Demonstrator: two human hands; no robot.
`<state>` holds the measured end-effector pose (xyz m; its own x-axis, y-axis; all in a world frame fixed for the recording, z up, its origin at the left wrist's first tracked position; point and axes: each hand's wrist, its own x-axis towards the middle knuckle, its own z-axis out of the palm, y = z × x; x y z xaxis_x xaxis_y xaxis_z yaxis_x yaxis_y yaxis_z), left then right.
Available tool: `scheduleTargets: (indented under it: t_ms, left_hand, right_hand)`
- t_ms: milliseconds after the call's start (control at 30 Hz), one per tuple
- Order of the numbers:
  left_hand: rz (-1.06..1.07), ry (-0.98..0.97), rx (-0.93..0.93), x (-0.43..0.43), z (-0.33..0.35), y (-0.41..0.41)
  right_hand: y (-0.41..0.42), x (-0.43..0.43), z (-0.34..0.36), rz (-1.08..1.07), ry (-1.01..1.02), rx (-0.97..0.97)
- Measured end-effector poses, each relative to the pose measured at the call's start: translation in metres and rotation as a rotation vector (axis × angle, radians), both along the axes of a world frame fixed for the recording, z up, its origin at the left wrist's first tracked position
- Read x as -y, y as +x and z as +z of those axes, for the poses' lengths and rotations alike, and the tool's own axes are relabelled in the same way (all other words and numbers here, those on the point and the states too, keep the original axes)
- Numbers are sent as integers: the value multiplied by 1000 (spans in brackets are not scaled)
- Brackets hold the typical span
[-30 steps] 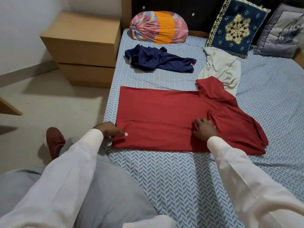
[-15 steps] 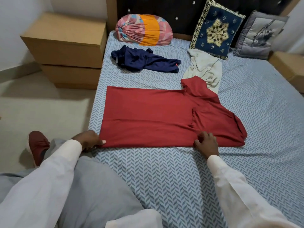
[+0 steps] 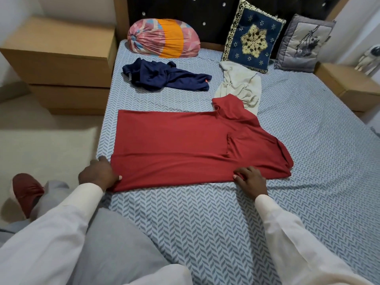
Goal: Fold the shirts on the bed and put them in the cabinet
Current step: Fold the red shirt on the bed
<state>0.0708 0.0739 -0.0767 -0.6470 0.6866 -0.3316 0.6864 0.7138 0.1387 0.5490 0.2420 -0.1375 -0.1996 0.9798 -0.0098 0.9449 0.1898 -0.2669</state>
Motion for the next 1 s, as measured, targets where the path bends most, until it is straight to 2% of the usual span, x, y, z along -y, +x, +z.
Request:
scheduleTargets:
  t_ms: [67,100,200,267,400,467,600,667,767,867,1000]
  left_hand:
    - [-140,200,-138,-9,-1,18]
    - [-256,263,-129,-14,-3,28]
    - [-576,211,102,-30,-15,58]
    - [-680,123,154,-38,-23,78]
    - [-703,-36,98,-48,-29,100]
    - [-696,-80,50,-52,-28,101]
    - [-644,-156,43,-60,-25,89]
    - [-630,-116,-3,-65,-24,81]
    - [-577,72,-116,-87,-22,66]
    - [-568,115,-181,-118,-27,42]
    - [-553,151,-161,-161,-35,3]
  right_hand:
    - [-12,4,2,17,-31,53]
    - [-16,6,3,12,-24,72]
    - [-23,12,8,-3,31,107]
    - [-29,11,16,-8,-6,70]
    - [-54,-15,21,55,-26,-82]
    - [-63,-31,17,58,-74,-59]
    - [-82,-51,18,-102,-87,55]
    - [-93,-56,20,-97,-34,147]
    - [-107,-75,16,-31,24,124]
    - [-122,-106,16,66,-25,103]
    - [-148,-159,26,76,-96,167]
